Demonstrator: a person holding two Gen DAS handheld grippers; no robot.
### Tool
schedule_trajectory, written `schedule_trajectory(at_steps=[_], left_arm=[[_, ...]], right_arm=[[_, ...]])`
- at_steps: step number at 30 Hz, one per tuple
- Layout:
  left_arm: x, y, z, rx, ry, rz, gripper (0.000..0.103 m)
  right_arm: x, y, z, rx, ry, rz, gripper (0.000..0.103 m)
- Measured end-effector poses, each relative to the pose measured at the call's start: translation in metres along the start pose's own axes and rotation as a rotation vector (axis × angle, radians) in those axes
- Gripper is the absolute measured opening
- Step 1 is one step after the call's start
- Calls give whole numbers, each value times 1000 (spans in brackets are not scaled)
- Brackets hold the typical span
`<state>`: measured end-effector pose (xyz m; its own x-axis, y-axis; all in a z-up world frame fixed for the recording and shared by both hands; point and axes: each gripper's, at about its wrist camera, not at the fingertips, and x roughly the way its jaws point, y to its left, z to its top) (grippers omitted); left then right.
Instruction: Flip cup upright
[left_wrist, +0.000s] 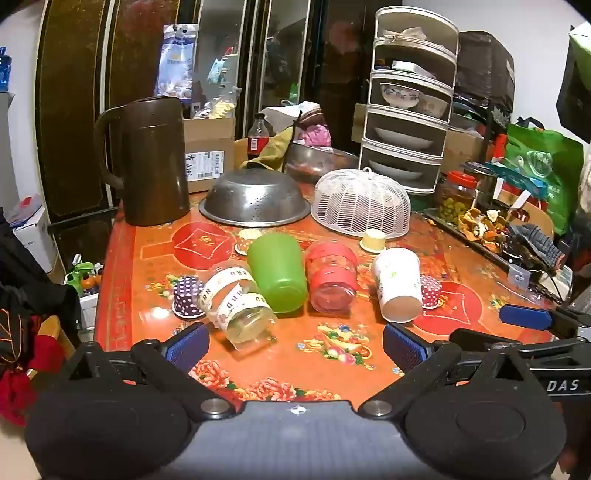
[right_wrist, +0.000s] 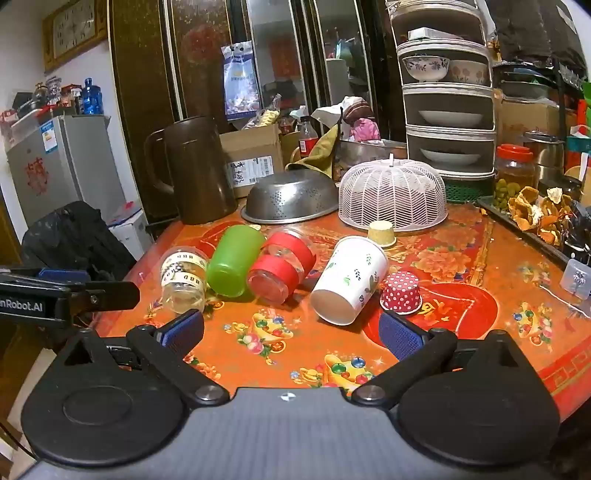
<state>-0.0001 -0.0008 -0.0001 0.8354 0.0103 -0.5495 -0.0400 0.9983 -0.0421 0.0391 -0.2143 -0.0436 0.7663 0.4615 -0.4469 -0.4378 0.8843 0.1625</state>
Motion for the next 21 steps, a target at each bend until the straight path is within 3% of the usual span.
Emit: schedule_trajectory(at_steps=[21], left_arm=[[-1, 5, -5, -30, 7, -32, 101]], right_arm=[[1, -3, 0, 30, 29, 70, 102]])
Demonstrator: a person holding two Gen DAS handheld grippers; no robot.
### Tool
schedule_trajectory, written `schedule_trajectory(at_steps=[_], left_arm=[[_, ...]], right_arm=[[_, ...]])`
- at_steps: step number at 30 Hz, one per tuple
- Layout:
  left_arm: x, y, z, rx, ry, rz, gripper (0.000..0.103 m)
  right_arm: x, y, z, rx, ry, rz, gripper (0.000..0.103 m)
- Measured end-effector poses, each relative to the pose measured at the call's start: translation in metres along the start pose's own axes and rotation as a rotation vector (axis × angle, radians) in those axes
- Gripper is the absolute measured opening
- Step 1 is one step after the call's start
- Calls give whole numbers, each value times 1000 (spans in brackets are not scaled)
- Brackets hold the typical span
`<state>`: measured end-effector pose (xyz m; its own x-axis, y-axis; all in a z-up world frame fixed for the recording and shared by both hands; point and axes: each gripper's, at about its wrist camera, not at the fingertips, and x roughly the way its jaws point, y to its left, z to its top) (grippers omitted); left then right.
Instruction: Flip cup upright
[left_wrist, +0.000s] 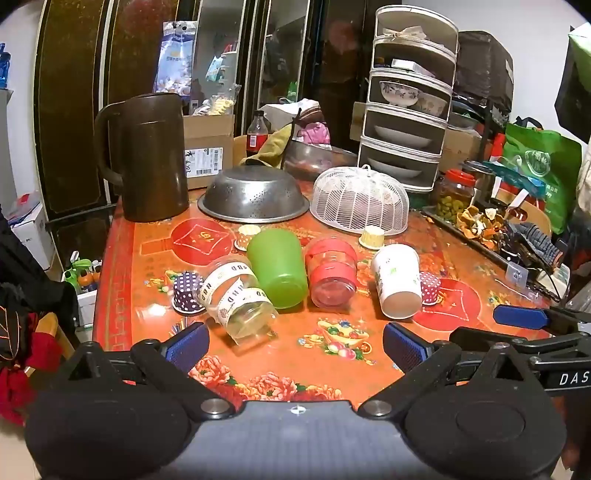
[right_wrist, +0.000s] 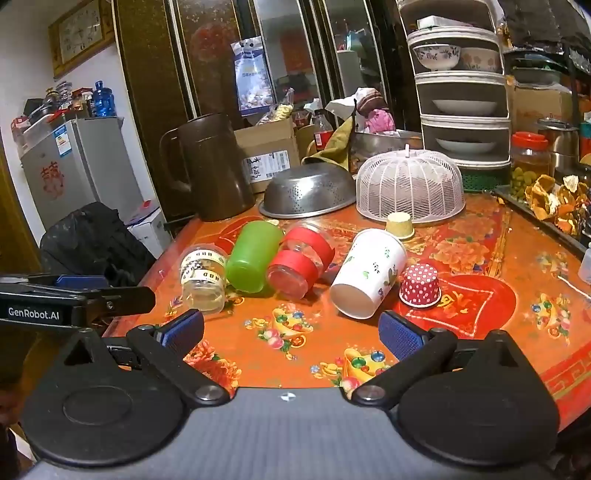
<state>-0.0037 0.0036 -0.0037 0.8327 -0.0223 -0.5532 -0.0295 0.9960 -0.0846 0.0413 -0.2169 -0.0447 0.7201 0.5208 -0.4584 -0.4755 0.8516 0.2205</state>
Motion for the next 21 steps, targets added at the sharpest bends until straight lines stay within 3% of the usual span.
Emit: schedule_trajectory(at_steps=[21], left_arm=[[1, -1, 0, -1, 5, -4, 101]], right_arm=[[-3, -2, 1, 15, -4, 11, 102]])
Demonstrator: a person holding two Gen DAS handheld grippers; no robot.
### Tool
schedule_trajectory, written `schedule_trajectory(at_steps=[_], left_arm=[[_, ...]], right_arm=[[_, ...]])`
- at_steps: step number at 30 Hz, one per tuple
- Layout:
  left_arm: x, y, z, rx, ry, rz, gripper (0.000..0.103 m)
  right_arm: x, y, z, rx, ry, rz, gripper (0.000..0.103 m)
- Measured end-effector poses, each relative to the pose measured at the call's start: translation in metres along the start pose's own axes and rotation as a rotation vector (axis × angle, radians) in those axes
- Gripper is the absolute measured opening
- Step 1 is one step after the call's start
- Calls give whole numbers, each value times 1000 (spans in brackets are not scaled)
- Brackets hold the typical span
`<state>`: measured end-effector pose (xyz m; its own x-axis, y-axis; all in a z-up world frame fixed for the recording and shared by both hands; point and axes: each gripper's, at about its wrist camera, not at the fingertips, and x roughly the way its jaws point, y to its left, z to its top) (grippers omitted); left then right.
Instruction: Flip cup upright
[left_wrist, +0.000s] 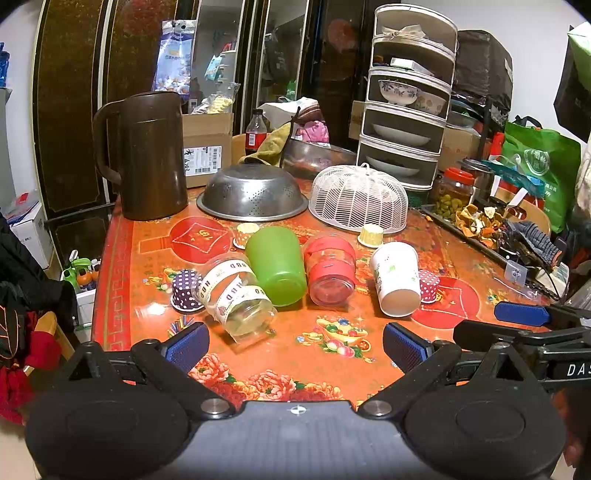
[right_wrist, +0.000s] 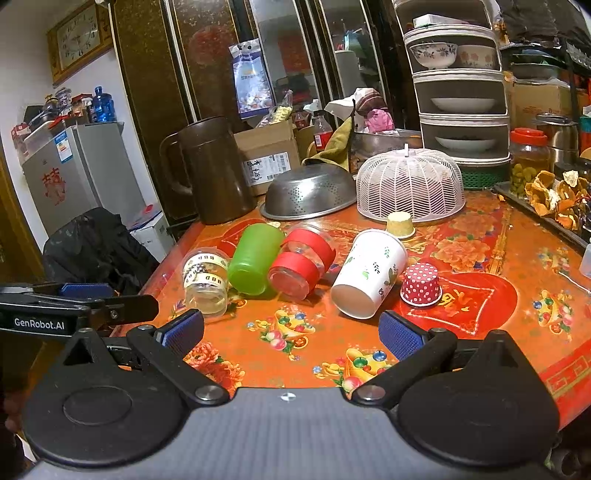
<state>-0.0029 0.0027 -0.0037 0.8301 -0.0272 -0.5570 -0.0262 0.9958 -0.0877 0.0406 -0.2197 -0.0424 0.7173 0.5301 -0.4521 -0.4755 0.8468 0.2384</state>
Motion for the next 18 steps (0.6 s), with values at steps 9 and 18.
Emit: schedule_trajectory(at_steps=[9, 18], left_arm=[[0, 1, -1, -1, 3, 1, 101], [1, 2, -2, -2, 10, 0, 101]], right_arm=[[0, -1, 0, 4, 6, -2, 102], [-1, -2, -1, 7, 10, -3, 102]])
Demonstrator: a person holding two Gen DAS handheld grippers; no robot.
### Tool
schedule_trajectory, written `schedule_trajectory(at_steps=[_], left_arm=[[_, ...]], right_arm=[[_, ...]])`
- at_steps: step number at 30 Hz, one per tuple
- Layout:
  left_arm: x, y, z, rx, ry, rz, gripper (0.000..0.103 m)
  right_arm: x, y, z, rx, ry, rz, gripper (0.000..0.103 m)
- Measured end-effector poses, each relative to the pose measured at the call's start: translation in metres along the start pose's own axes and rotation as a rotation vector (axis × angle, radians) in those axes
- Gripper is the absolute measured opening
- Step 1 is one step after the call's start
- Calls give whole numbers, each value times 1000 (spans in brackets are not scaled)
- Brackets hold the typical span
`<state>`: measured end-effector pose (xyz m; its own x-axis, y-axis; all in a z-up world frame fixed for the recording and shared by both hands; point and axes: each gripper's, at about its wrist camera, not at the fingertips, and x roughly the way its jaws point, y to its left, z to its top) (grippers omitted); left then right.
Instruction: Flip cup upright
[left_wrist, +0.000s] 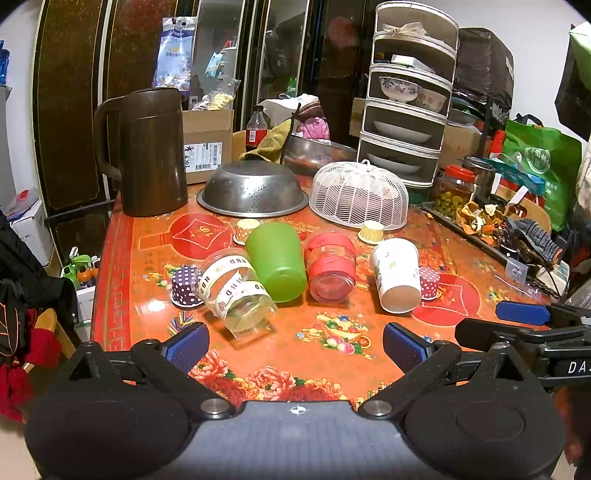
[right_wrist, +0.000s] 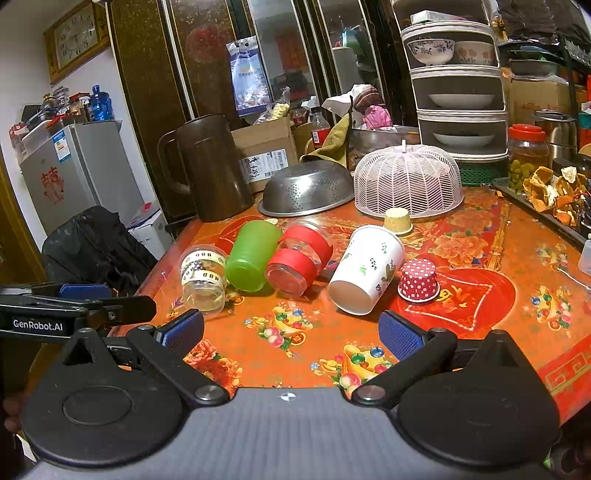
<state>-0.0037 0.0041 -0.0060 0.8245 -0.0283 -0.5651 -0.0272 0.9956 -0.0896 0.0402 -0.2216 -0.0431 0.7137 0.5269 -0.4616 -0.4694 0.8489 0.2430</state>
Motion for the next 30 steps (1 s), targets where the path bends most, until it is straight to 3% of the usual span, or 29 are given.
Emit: schedule_trajectory(at_steps=[30], left_arm=[[0, -1, -1, -1, 6, -7, 101]], right_arm=[[1, 2, 1, -2, 0, 3, 102]])
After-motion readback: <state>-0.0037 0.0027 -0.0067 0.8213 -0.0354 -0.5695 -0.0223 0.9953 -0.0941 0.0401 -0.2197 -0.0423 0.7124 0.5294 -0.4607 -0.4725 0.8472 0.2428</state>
